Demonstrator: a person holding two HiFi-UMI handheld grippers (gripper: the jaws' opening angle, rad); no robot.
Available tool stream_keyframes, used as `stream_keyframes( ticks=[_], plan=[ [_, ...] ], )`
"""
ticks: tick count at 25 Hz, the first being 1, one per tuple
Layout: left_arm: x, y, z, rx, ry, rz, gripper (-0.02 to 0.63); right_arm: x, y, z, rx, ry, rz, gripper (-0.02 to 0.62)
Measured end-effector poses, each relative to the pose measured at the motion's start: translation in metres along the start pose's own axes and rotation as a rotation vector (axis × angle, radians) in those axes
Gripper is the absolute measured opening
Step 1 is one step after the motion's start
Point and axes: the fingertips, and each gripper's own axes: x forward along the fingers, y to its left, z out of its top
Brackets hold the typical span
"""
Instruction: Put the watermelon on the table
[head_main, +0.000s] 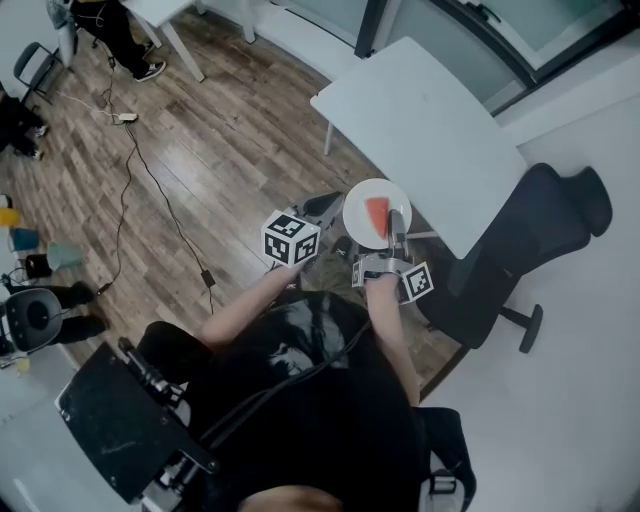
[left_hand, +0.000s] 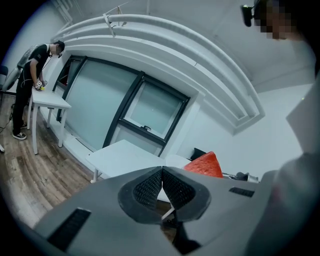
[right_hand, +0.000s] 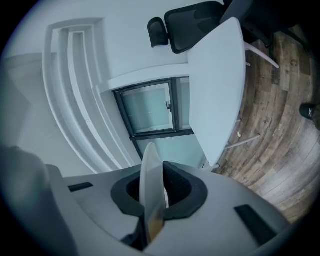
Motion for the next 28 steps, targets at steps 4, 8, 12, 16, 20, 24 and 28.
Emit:
stream_keyframes(
  ticks=[4, 8, 12, 16, 20, 24, 28],
  plan=[
    [0.054, 0.006, 0.026, 0.019, 0.005, 0.000, 0.005, 0.047, 0.013, 0.037, -0.012, 0.030, 0.037, 0.023],
    [0.101, 0.008, 0.055, 0.034, -0.001, 0.007, 0.005, 0.089, 0.019, 0.072, 0.009, 0.028, 0.044, 0.023],
    [0.125, 0.008, 0.068, 0.041, -0.015, 0.025, 0.005, 0.107, 0.017, 0.092, 0.013, 0.049, 0.041, 0.023],
    [0.144, 0.018, 0.082, 0.044, -0.018, 0.048, 0.005, 0.130, 0.011, 0.103, 0.037, 0.066, 0.021, 0.023],
    [0.171, 0.041, 0.089, 0.028, -0.009, 0.067, 0.005, 0.158, -0.002, 0.116, 0.045, 0.074, 0.002, 0.023],
    [0.200, 0.066, 0.097, 0.008, 0.008, 0.053, 0.005, 0.192, -0.016, 0.125, 0.042, 0.064, -0.019, 0.023],
    [0.236, 0.100, 0.113, -0.008, 0.035, 0.027, 0.005, 0.245, -0.023, 0.137, 0.003, 0.045, -0.037, 0.023]
  ],
)
